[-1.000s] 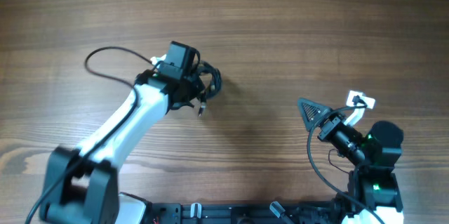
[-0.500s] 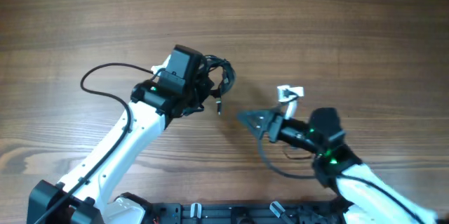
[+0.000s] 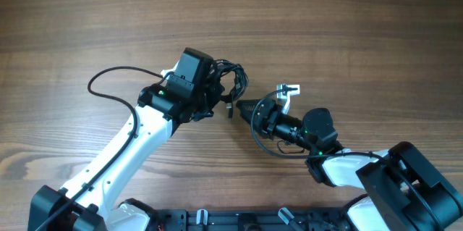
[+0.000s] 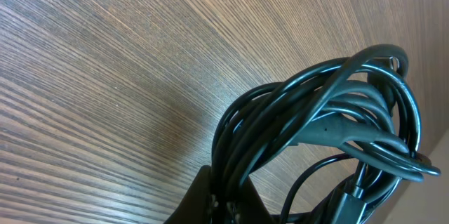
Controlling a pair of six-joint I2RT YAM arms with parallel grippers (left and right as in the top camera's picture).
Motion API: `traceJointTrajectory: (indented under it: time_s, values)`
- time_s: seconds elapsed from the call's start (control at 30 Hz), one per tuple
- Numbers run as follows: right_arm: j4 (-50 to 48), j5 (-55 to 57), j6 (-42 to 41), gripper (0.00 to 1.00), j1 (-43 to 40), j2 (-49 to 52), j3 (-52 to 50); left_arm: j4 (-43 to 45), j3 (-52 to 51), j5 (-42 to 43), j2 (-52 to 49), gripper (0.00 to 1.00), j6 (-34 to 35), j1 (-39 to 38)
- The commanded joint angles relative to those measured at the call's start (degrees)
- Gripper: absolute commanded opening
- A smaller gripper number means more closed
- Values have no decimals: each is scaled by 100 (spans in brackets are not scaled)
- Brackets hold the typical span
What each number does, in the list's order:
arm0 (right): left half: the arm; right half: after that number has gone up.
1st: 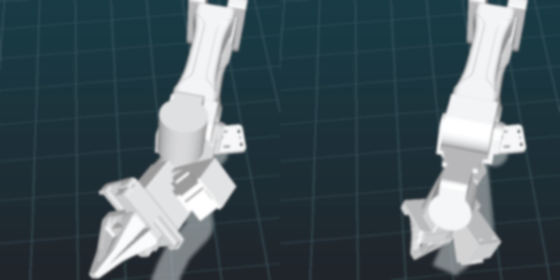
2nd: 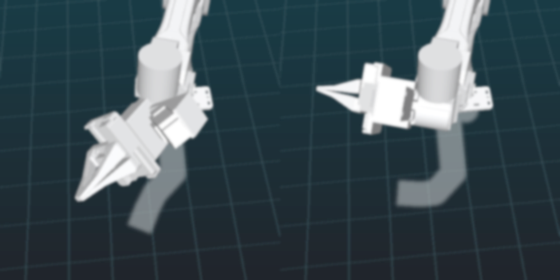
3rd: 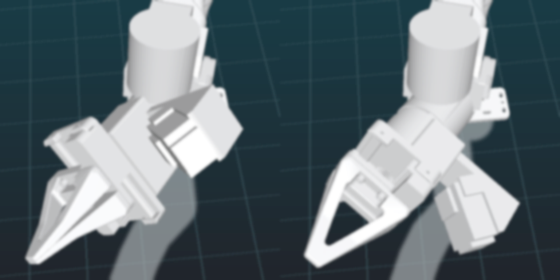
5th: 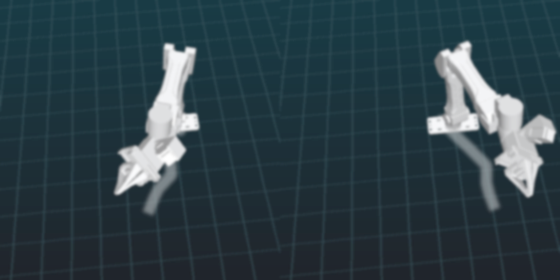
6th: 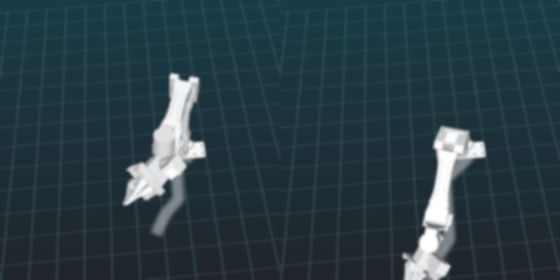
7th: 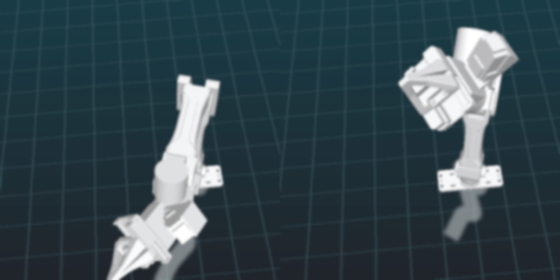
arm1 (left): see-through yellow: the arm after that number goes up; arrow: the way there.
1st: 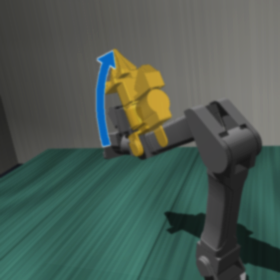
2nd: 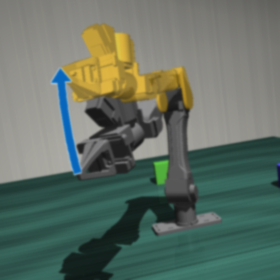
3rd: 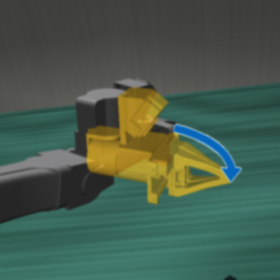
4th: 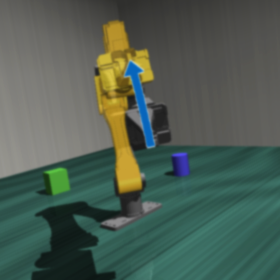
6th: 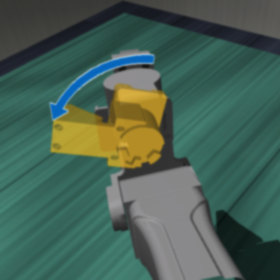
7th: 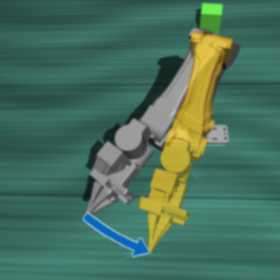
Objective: Untangle cables
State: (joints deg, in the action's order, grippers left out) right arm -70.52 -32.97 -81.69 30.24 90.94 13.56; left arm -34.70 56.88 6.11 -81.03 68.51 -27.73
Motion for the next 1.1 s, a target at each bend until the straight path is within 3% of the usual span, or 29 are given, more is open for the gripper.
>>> traceJointTrajectory:
  time_s: [0.0, 0.13, 0.3, 0.43, 0.5, 0.8, 1.07]
  values:
    - [-109, -66, -584, 74, 140, 85, 39, 17, 0, -114, 101, 4, 94, -166]
    - [-105, 131, -597, 69, 374, 85, 48, 28, 0, -343, 101, 4, 98, -376]
    - [-98, 229, -787, 50, 463, 85, 50, 31, 0, -437, 101, 4, 96, -470]
    - [-94, 236, -787, 17, 461, 85, 48, 15, 0, -570, 101, 4, 37, -468]
    - [-83, 256, -787, 5, 461, 85, 48, 15, 0, -739, 101, 4, -232, -468]
    - [-101, 470, -682, 5, 289, 83, 48, -90, 0, -828, 101, 4, -2041, -470]
    - [-192, 625, -682, 4, -103, 83, 48, -63, -35, -726, 101, 4, -2509, -841]
